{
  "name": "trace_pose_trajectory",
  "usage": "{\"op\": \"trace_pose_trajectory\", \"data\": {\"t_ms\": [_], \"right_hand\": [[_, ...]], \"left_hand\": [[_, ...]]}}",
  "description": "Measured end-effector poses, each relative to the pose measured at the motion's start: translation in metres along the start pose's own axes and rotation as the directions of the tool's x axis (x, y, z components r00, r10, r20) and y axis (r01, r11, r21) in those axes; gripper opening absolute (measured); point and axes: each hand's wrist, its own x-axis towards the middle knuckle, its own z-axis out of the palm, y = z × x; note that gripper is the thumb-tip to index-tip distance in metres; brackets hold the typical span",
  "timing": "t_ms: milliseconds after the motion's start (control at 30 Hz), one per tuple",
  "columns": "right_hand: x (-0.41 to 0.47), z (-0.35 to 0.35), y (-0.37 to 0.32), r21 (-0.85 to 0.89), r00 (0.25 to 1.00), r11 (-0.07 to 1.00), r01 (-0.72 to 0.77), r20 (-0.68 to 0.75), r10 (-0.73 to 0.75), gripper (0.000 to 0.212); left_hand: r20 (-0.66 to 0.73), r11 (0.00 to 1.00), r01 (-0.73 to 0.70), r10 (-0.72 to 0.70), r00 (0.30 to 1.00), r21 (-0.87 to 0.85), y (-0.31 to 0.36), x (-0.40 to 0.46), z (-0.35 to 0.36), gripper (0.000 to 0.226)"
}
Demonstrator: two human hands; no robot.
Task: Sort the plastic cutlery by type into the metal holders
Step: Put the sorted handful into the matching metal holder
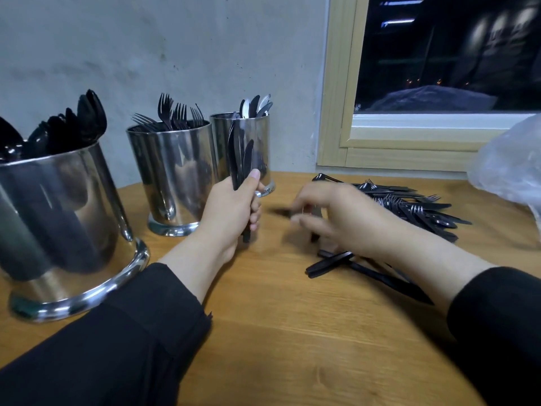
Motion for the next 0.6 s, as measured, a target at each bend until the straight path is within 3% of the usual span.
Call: {"op": "trace_pose_trajectory", "data": {"t_ms": [67,133,300,433,500,600], "right_hand": [[0.001,-0.009,-0.005,0.188,0.947,0.976,-0.108,-0.28,0.159,0.014],[0.003,-0.016,-0.011,0.335,0.856,0.926,-0.173,-0.413,0.31,0.02],[0.004,-0.006,-0.022,0.475,0.814,0.849,-0.232,-0.383,0.436,0.026],[0.007,-0.002,-0.022,0.557,0.805,0.797,-0.232,-0.35,0.479,0.027],[0.006,-0.002,-0.015,0.458,0.825,0.842,-0.286,-0.329,0.459,0.028],[0.001,0.007,0.005,0.015,0.896,0.927,-0.376,-0.25,0.367,0.026]], "left_hand": [[-0.004,0.998,-0.047,0.047,0.999,0.029,0.002,-0.002,0.004,0.03],[0.0,0.995,-0.088,0.088,0.996,0.049,0.005,-0.007,0.011,0.031],[0.07,0.976,-0.183,0.176,0.982,0.121,0.008,-0.022,0.035,0.021],[0.124,0.989,-0.139,0.132,0.984,0.051,0.01,-0.028,0.044,0.02],[0.091,0.997,-0.073,0.07,0.993,0.03,0.006,-0.026,0.042,0.025],[0.018,0.999,-0.039,0.039,0.999,0.031,0.001,-0.02,0.037,0.031]]}}
